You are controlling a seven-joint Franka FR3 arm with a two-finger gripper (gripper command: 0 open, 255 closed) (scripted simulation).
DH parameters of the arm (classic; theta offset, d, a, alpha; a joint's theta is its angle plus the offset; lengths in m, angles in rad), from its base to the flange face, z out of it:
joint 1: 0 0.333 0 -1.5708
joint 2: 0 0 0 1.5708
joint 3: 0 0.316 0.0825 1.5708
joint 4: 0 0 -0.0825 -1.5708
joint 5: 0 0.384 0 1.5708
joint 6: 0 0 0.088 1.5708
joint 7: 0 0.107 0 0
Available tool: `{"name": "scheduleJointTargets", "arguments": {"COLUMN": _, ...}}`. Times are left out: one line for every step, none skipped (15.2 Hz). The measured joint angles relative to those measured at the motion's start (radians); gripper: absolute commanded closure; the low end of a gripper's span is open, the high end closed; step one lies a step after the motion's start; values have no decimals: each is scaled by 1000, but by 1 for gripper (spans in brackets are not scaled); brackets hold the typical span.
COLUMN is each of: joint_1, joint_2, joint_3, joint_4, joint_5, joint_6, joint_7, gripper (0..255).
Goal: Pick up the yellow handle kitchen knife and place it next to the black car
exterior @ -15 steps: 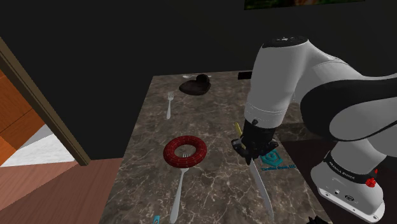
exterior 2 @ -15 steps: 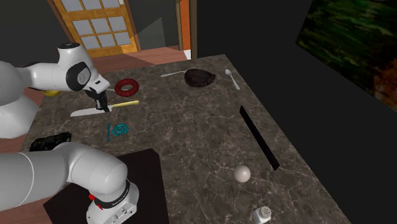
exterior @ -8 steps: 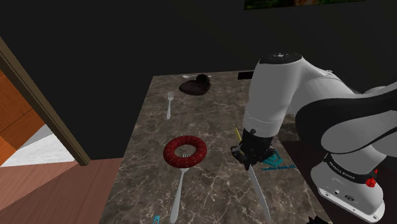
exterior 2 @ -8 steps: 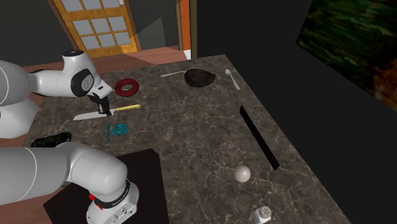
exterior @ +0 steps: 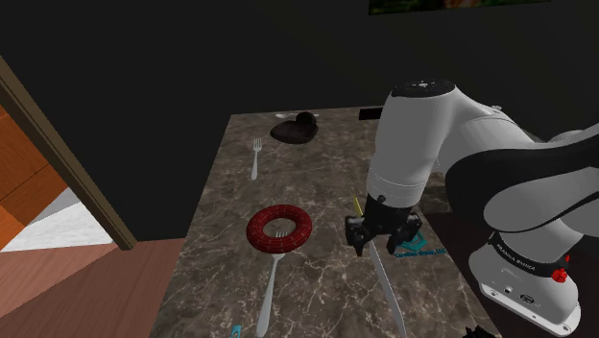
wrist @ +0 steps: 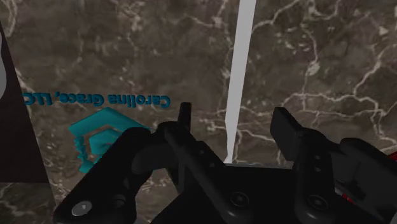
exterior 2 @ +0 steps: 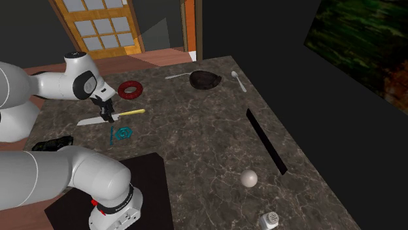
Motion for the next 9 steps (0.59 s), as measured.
{"name": "scheduleJointTargets", "arguments": {"joint_1": 0, "joint_2": 0, "joint_3": 0, "joint_4": 0, "joint_5": 0, "joint_6": 0, "joint_7": 0, "gripper": 0}}
{"name": "scheduleJointTargets", "arguments": {"joint_1": 0, "joint_2": 0, "joint_3": 0, "joint_4": 0, "joint_5": 0, "joint_6": 0, "joint_7": 0, "gripper": 0}}
{"name": "scheduleJointTargets", "arguments": {"joint_1": 0, "joint_2": 0, "joint_3": 0, "joint_4": 0, "joint_5": 0, "joint_6": 0, "joint_7": 0, "gripper": 0}}
{"name": "scheduleJointTargets", "arguments": {"joint_1": 0, "joint_2": 0, "joint_3": 0, "joint_4": 0, "joint_5": 0, "joint_6": 0, "joint_7": 0, "gripper": 0}}
{"name": "scheduleJointTargets", "arguments": {"joint_1": 4, "joint_2": -18, "joint_3": -10, "joint_4": 6, "joint_5": -1, "joint_6": -23, "joint_7": -1, "gripper": 0}}
{"name": "scheduleJointTargets", "arguments": {"joint_1": 8, "joint_2": -40, "joint_3": -25, "joint_4": 19, "joint_5": -6, "joint_6": -57, "joint_7": -2, "gripper": 0}}
{"name": "scheduleJointTargets", "arguments": {"joint_1": 15, "joint_2": -65, "joint_3": -38, "joint_4": 29, "joint_5": -7, "joint_6": -92, "joint_7": -1, "gripper": 0}}
{"name": "scheduleJointTargets", "arguments": {"joint_1": 18, "joint_2": -87, "joint_3": -54, "joint_4": 40, "joint_5": -13, "joint_6": -126, "joint_7": -4, "gripper": 0}}
{"name": "scheduleJointTargets", "arguments": {"joint_1": 15, "joint_2": -91, "joint_3": -60, "joint_4": 55, "joint_5": -19, "joint_6": -145, "joint_7": -2, "gripper": 0}}
